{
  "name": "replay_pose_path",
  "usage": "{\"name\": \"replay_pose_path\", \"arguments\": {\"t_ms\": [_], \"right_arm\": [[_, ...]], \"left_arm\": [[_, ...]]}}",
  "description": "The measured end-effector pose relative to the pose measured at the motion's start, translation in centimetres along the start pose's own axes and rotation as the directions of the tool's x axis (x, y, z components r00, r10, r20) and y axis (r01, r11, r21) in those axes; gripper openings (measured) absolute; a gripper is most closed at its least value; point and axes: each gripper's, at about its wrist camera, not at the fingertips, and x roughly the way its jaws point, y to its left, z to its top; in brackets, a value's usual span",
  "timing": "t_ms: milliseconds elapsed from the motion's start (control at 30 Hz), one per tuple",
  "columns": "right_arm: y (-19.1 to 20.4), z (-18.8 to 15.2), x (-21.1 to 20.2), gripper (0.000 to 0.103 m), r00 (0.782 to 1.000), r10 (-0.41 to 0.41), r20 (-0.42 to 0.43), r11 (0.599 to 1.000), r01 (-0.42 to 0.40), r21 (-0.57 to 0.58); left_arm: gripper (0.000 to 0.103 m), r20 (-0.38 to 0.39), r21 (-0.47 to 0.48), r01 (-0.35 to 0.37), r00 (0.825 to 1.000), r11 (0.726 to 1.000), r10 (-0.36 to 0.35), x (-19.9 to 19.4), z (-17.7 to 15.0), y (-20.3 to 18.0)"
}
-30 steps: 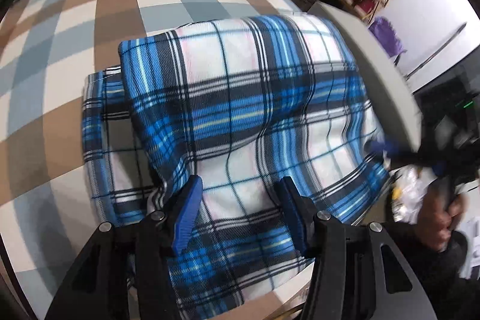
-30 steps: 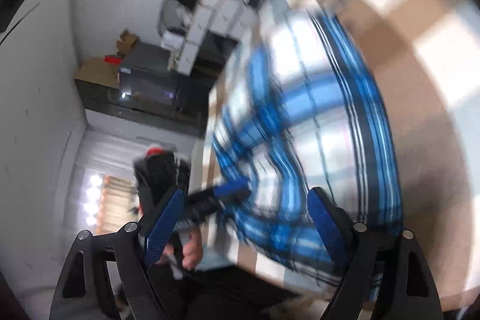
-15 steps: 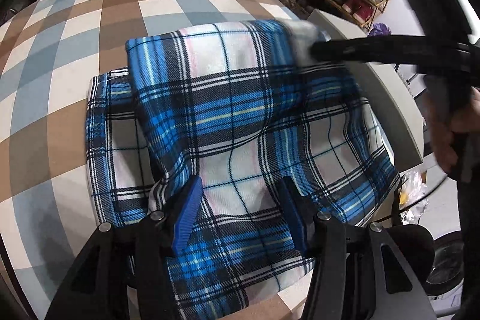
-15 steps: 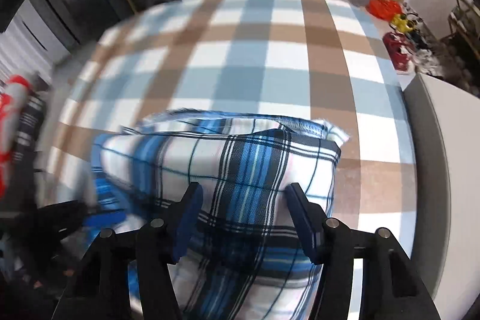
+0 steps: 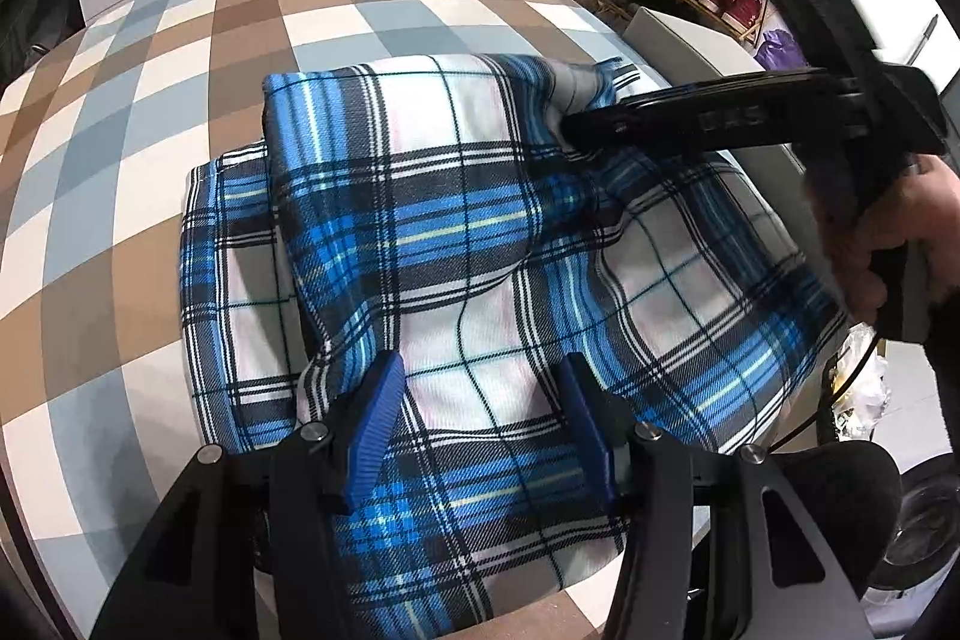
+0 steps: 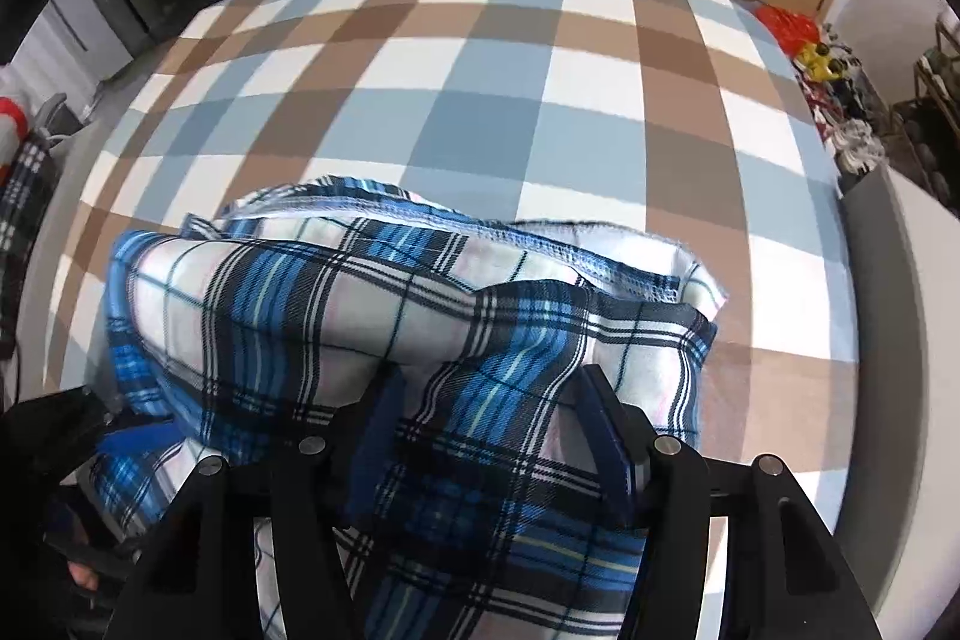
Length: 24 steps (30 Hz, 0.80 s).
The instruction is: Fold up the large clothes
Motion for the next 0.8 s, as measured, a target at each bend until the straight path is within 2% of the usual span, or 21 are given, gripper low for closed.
{"name": "replay_pose_path", "arguments": {"t_ms": [67, 133, 267, 367, 500, 633, 800], "right_arm": [[-0.2, -0.6, -2.3, 0.055, 0.999, 0.031, 0.031, 0.999, -0.032, 0.015], [-0.1, -2.1, -5.6, 0.055, 0.992, 0.067, 0.108, 0.997, -0.070, 0.027], [1.7, -5.9, -8.7, 0.055, 0.988, 0.072, 0.138, 0.997, -0.067, -0.038], [2.2, -8.9, -8.3, 0.055, 0.994, 0.053, 0.091, 0.998, -0.050, -0.030], [1.8, -11.6, -4.8, 0.055, 0.999, 0.026, 0.023, 1.000, -0.026, -0.004], [1.0, -12.1, -2.9, 0.059, 0.995, 0.070, 0.066, 0.996, -0.073, 0.043], [0.0, -13.3, -3.0, 0.060, 0.978, 0.126, 0.165, 0.986, -0.142, 0.090]], "left_arm": [[0.048, 0.000, 0.003, -0.003, 1.000, 1.000, 0.003, 0.0, -0.1, 0.0], [0.048, -0.002, -0.001, -0.004, 1.000, 1.000, 0.004, 0.0, 0.0, 0.0], [0.048, -0.002, 0.000, -0.011, 1.000, 1.000, 0.011, 0.2, 0.1, -0.2], [0.048, -0.001, -0.002, -0.012, 1.000, 1.000, 0.012, 0.2, 0.2, -0.3], [0.048, -0.001, 0.000, -0.019, 1.000, 1.000, 0.019, 0.3, 0.2, -0.5], [0.048, 0.001, 0.009, -0.044, 0.999, 0.999, 0.044, 0.4, 0.1, -0.9], [0.048, -0.034, 0.009, -0.037, 0.999, 0.999, 0.037, 0.3, 0.8, -0.9]]}}
